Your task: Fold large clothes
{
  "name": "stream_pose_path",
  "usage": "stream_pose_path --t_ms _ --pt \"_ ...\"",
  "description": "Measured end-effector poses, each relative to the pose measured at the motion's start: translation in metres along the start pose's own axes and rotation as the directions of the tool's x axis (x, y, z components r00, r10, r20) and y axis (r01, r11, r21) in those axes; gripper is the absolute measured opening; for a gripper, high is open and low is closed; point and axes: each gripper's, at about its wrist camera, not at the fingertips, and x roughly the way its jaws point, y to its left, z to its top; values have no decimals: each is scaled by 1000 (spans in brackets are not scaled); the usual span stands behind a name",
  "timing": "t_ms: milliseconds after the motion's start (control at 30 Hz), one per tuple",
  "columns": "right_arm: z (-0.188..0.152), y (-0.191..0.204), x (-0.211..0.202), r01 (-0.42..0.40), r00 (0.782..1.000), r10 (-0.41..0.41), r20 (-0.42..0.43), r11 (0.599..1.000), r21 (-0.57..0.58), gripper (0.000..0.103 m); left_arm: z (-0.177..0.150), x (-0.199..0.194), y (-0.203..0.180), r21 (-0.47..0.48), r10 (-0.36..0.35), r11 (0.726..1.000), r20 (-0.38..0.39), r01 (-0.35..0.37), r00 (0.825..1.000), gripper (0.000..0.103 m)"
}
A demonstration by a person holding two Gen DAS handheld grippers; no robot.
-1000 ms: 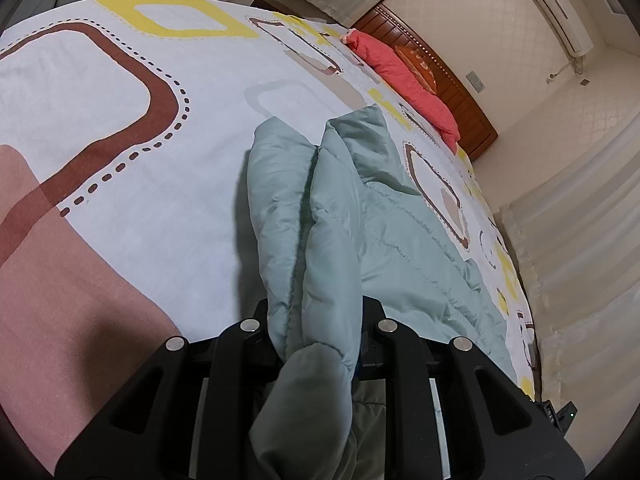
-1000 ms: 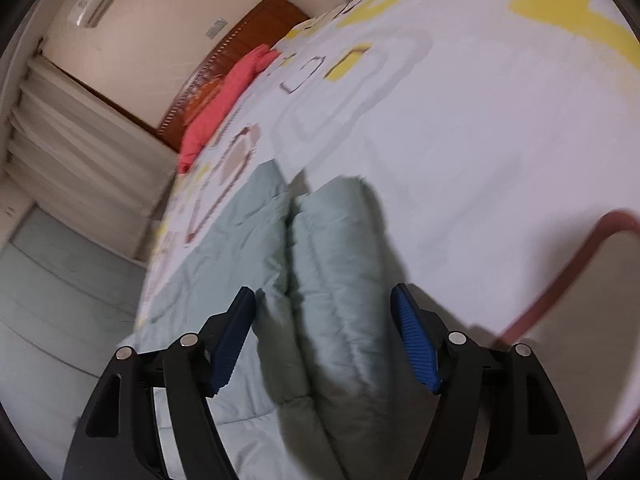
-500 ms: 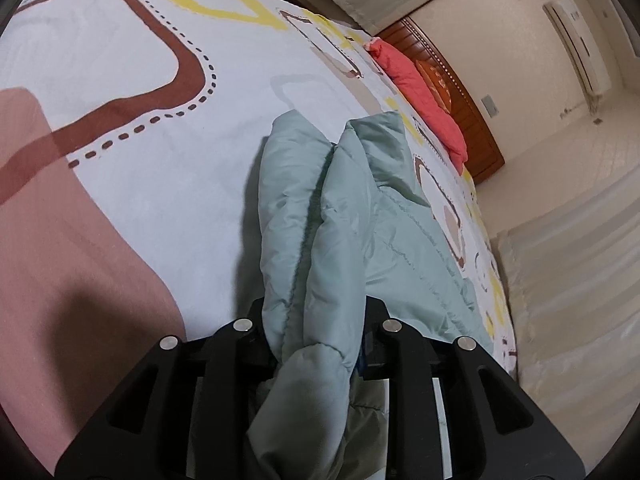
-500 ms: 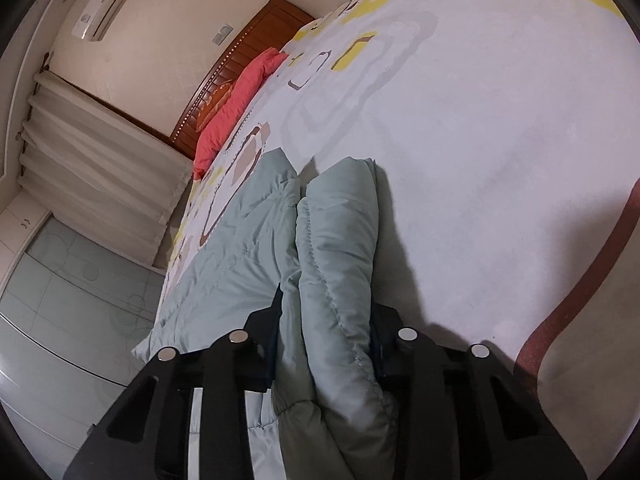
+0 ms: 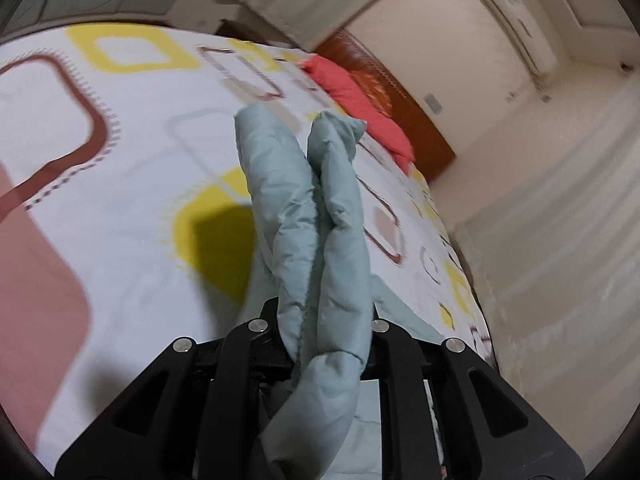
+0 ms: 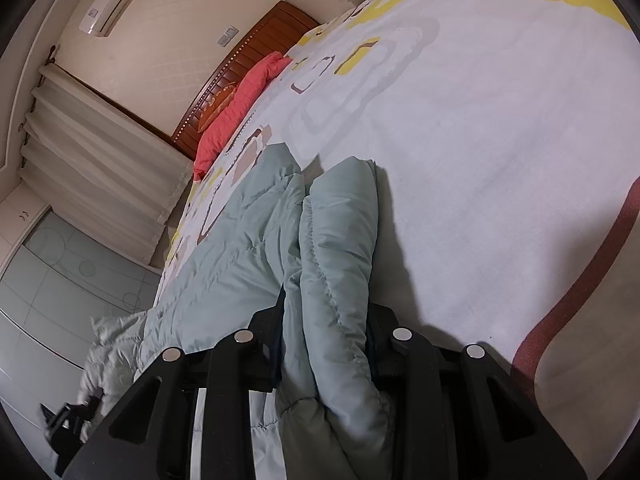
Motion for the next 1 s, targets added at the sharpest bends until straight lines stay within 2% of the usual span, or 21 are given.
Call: stream_pose_path --t_ms 367,800,1000 --pt "-5 -3 -4 -10 1000 10 7 1000 7 27 -42 45 -74 164 -12 986 -103 29 995 15" --pt "-7 -9 -6 -28 1000 28 12 1000 8 26 -91 92 -119 271 23 962 -218 38 976 15" --pt "-7 -10 -7 -34 999 34 14 999 7 25 -111 102 -139 315 9 946 -260 76 965 15"
